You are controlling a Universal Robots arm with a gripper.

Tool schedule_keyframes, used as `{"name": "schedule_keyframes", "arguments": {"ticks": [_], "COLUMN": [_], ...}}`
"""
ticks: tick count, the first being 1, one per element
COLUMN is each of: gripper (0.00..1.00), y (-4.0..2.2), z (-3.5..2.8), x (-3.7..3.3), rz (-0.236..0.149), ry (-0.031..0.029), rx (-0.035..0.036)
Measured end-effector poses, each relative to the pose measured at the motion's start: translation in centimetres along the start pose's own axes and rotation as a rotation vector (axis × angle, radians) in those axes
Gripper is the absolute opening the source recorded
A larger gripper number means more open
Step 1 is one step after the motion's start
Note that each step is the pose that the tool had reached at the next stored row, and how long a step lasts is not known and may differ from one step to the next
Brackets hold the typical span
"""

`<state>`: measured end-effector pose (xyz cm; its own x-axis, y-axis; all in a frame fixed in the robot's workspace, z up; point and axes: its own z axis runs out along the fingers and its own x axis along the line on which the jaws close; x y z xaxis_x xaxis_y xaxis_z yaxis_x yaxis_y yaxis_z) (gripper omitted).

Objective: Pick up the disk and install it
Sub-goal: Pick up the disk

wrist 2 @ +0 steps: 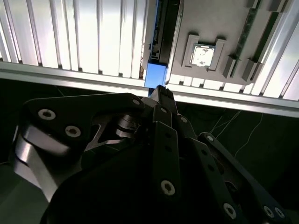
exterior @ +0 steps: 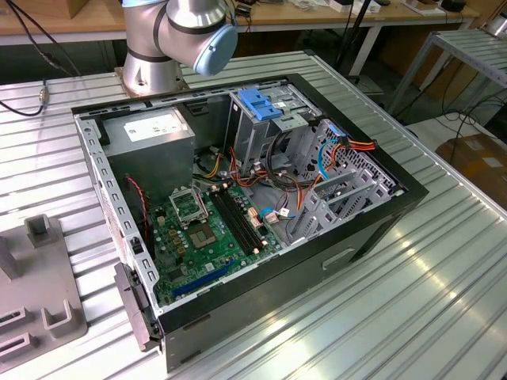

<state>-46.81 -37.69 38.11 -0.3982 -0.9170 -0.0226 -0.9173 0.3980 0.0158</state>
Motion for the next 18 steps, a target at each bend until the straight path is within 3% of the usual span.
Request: {"name": "schedule_keyframes", "arguments": {"ticks": [4, 6, 7, 10, 13, 15, 17, 18], "gripper": [0.1, 0.1, 0.1, 0.11, 0.29, 0.42, 0.53, 0.53], "y": [0.0, 0.0, -0.01, -0.01, -0.02, -0.03, -0.01, -0.02], "z": [0.0, 0.05, 0.17, 0.86, 1.43, 1.8, 2.28, 2.54], "x": [0.0, 0.0, 0.0, 0.0, 0.01, 0.01, -0.04, -0.11], "rz": [-0.036, -0.081, -0.124, -0.142, -0.197, -0.254, -0.276, -0.277], "ry": [0.0006, 0.0012, 0.0018, 0.0019, 0.0028, 0.0037, 0.0055, 0.0073], "rx": [-0.0008, -0.0016, -0.0024, -0.0014, -0.0027, -0.004, -0.0041, -0.0037]}}
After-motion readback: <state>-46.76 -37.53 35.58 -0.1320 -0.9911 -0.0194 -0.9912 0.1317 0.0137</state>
